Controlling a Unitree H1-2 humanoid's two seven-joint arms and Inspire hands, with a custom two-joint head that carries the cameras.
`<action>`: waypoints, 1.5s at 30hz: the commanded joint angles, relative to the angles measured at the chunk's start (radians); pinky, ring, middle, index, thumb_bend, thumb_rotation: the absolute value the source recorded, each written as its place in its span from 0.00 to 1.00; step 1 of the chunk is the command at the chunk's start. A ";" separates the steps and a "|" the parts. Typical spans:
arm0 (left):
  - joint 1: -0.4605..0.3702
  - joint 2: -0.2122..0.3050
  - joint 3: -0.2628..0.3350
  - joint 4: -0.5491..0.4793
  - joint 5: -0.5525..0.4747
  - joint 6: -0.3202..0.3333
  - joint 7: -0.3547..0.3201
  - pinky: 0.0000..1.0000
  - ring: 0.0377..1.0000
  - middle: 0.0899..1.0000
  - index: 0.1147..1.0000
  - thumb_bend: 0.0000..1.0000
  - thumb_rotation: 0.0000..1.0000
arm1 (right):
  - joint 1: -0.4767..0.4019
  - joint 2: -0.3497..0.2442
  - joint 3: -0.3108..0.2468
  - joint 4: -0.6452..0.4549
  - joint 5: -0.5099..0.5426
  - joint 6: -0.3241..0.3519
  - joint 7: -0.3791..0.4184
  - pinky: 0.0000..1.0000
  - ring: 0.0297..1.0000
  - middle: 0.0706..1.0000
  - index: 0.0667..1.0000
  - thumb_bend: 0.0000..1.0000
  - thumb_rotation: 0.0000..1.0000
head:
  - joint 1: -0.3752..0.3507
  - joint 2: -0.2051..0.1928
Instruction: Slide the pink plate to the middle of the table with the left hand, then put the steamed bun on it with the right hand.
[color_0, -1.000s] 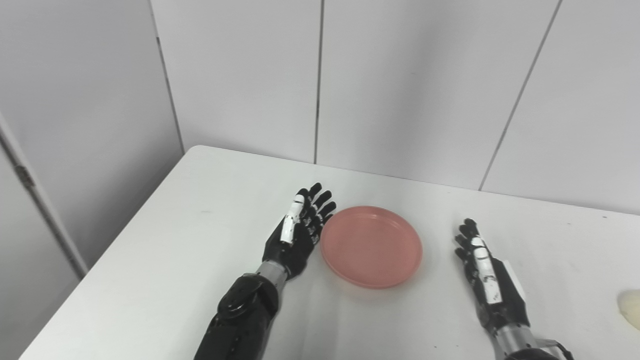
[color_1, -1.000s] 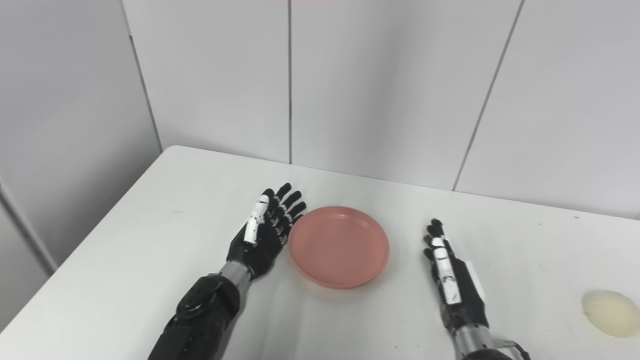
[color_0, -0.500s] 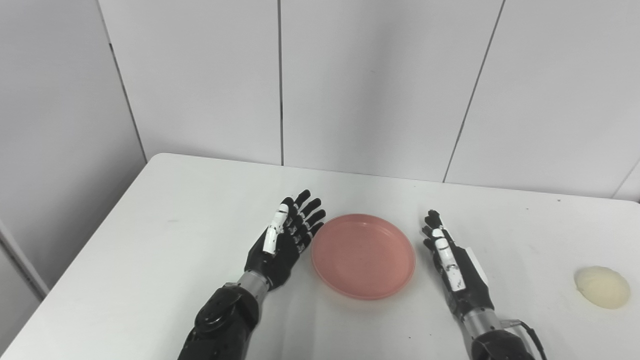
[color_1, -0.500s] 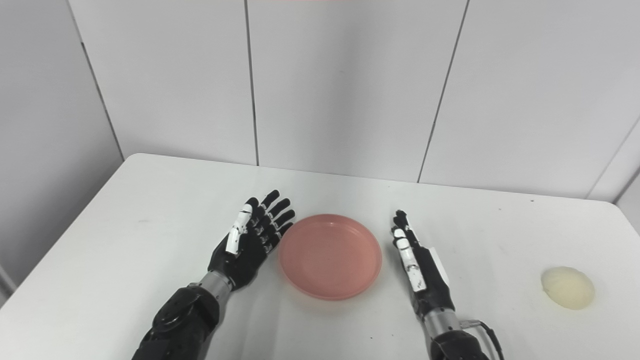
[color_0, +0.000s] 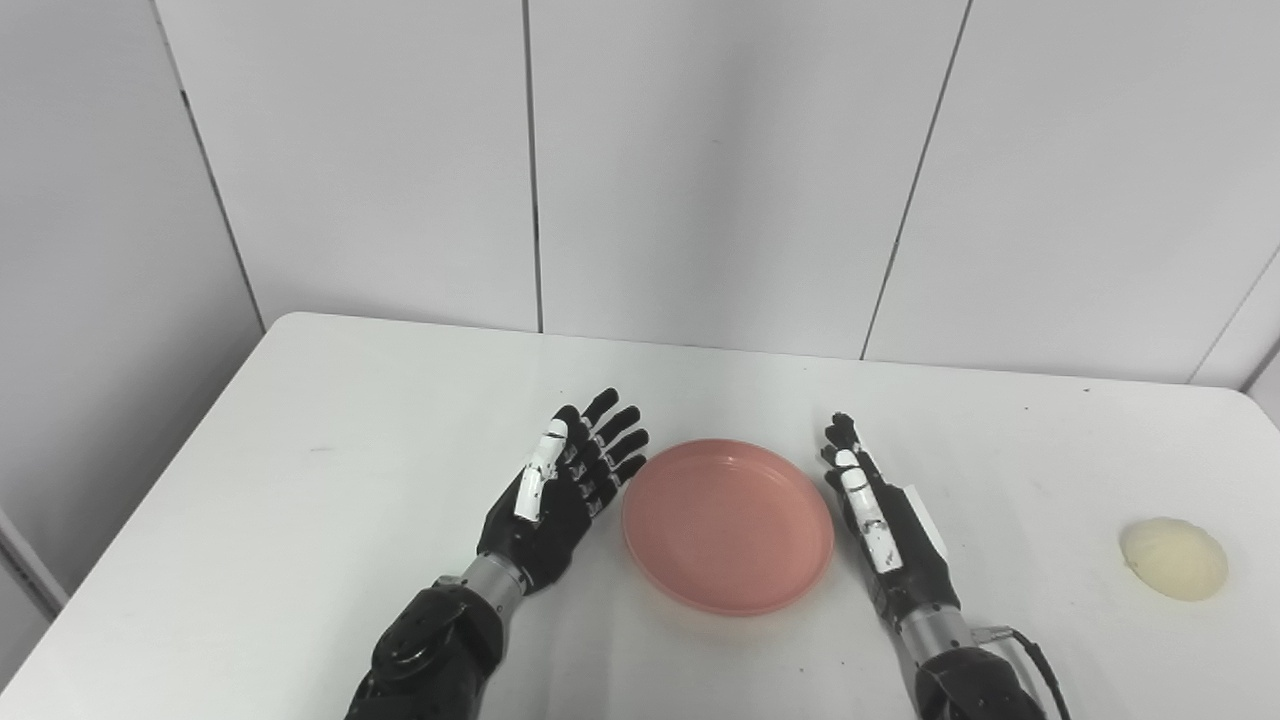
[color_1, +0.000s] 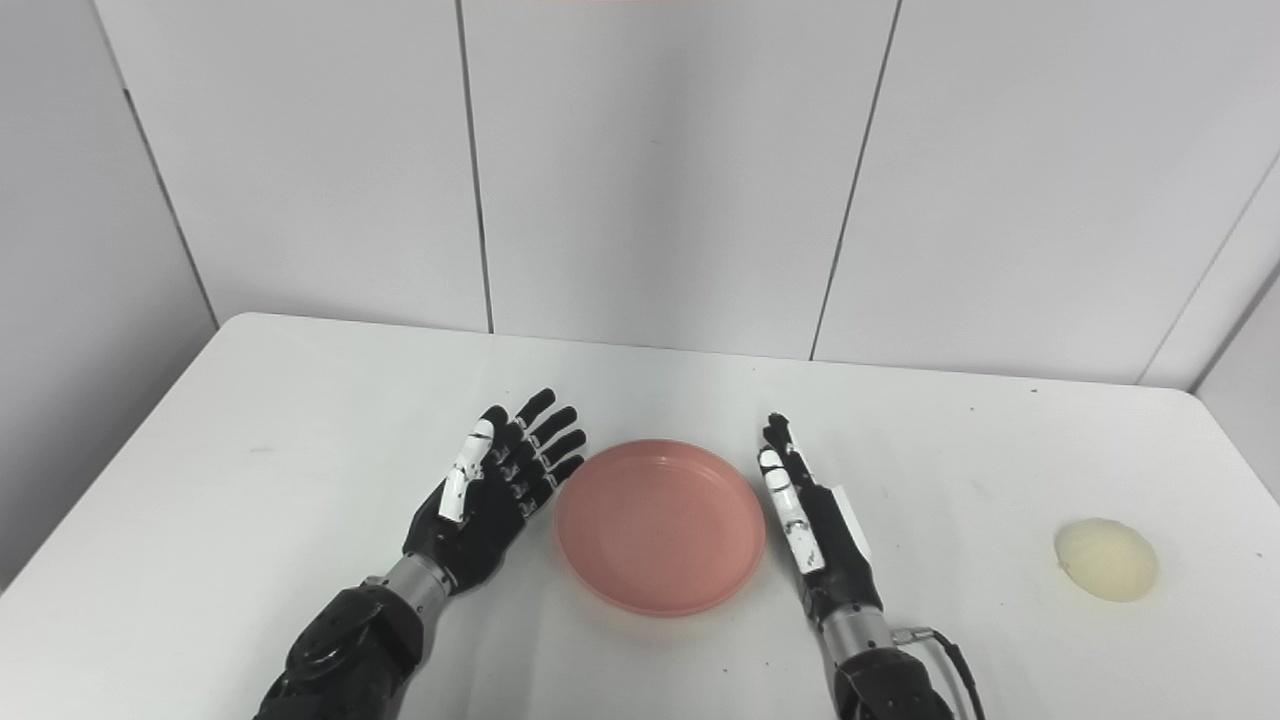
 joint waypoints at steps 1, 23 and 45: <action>0.089 0.009 -0.015 0.078 0.027 0.120 0.023 0.94 0.94 0.95 0.95 0.45 1.00 | 0.047 0.037 0.015 0.062 -0.010 -0.001 -0.018 0.98 0.97 0.98 0.99 0.30 1.00 | -0.012 0.000; 0.074 0.050 0.023 0.155 0.006 0.074 -0.036 0.90 0.91 0.93 0.93 0.48 0.99 | 0.006 -0.018 -0.039 -0.157 -0.179 -0.054 -0.188 0.92 0.92 0.96 0.96 0.65 0.98 | -0.167 -0.034; 0.031 0.113 0.077 0.310 -0.010 -0.007 -0.114 0.86 0.88 0.89 0.90 0.49 0.93 | -0.020 -0.168 -0.078 -0.633 -0.882 0.365 -0.218 0.57 0.72 0.82 0.87 0.83 0.50 | -0.306 -0.068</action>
